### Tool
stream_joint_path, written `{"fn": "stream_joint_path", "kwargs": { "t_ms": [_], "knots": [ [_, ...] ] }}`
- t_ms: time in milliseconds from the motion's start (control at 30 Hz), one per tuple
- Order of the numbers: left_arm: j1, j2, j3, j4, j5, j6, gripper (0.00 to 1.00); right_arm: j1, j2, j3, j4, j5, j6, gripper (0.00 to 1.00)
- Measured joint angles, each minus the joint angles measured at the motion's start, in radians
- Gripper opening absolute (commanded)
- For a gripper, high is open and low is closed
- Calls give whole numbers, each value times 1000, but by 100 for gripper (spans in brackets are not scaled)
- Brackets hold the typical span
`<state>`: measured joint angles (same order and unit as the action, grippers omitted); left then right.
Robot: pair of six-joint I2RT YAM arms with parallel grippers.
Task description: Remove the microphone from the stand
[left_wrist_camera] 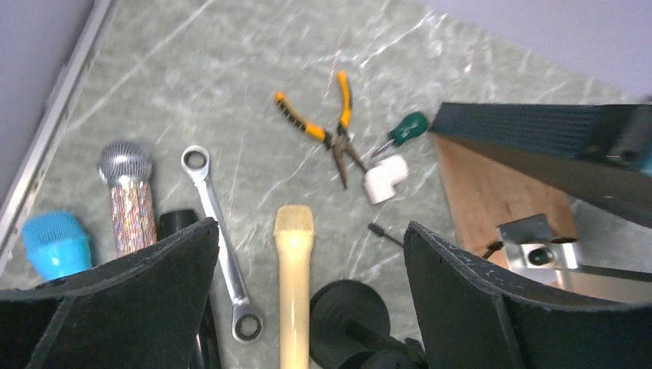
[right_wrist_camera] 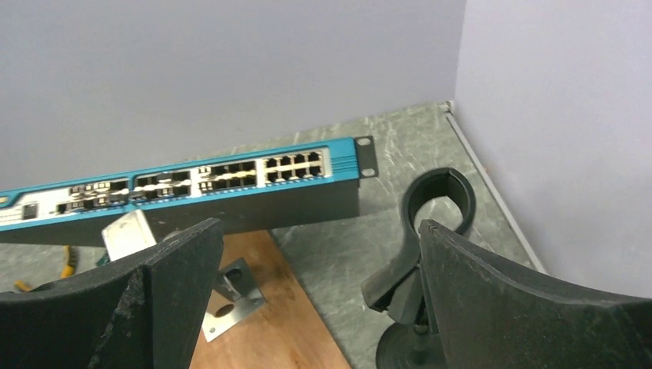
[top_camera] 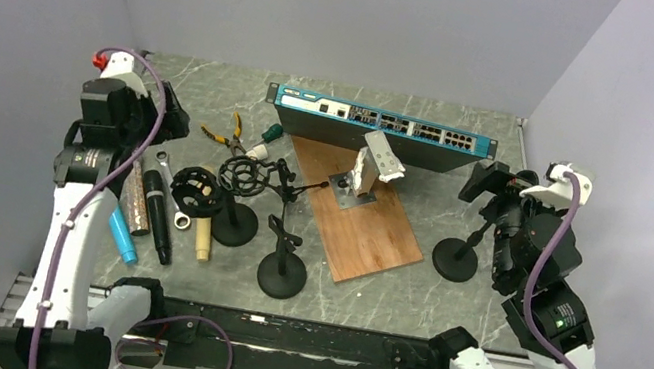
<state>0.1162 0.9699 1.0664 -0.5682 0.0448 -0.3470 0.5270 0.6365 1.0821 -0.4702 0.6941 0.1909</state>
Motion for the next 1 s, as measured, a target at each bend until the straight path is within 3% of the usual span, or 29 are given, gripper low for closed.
{"fn": "stream_joint_path", "kwargs": {
  "t_ms": [100, 233, 400, 500, 600, 767, 1000],
  "knots": [
    [2, -24, 51, 14, 81, 29, 81, 0, 14, 30, 1, -65, -17, 100],
    [-44, -39, 88, 74, 273, 96, 86, 0, 43, 39, 4, -150, -29, 100],
    [-343, -47, 111, 110, 406, 306, 87, 0, 79, 39, 3, -211, -34, 100],
    [-451, -27, 148, 64, 431, 420, 86, 0, 84, 39, 2, -232, -37, 100],
    [-543, 51, 232, -8, 387, 511, 87, 0, 76, 39, 2, -233, -43, 100],
    [-725, 263, 361, -136, 194, 613, 84, 0, 55, 38, 2, -233, -50, 100],
    [-742, 411, 363, -266, 16, 630, 86, 0, 35, 32, 9, -233, -59, 100]
  ]
}}
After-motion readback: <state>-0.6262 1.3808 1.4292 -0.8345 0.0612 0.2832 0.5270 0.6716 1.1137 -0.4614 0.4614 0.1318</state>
